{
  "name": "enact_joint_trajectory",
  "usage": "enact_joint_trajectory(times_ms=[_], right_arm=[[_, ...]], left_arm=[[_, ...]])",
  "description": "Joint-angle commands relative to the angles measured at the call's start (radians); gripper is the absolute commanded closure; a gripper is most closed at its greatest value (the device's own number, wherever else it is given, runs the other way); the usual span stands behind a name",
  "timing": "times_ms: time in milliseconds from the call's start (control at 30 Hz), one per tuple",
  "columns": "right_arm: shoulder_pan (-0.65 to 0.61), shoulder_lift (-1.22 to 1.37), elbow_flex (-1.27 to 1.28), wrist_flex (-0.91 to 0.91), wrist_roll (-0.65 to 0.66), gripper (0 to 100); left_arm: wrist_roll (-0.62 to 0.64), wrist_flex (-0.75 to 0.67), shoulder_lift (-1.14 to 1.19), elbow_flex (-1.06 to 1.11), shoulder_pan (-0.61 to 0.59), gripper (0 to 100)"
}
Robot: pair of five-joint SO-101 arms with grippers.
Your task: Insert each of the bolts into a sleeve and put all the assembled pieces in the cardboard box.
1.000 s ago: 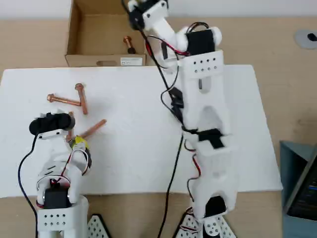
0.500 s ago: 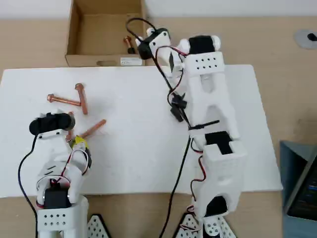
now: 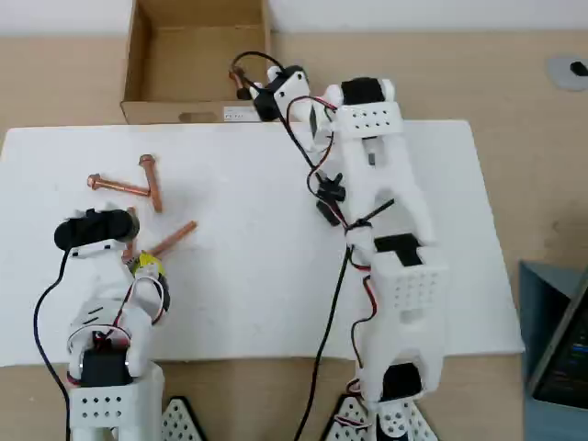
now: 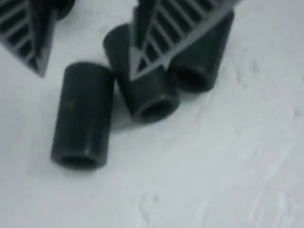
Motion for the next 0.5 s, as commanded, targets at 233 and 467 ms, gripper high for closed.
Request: enact_joint_trajectory(times_ms=[233, 467], right_arm=[[0.016, 0.091, -0.018, -0.049, 0.008, 86.0], [0.062, 0.217, -0.119, -0.025, 0.003, 86.0]], left_arm=[[0.0, -0.017, -0.008, 0.002, -0.006, 100], [0.0, -0.017, -0.008, 0.002, -0.006, 100]])
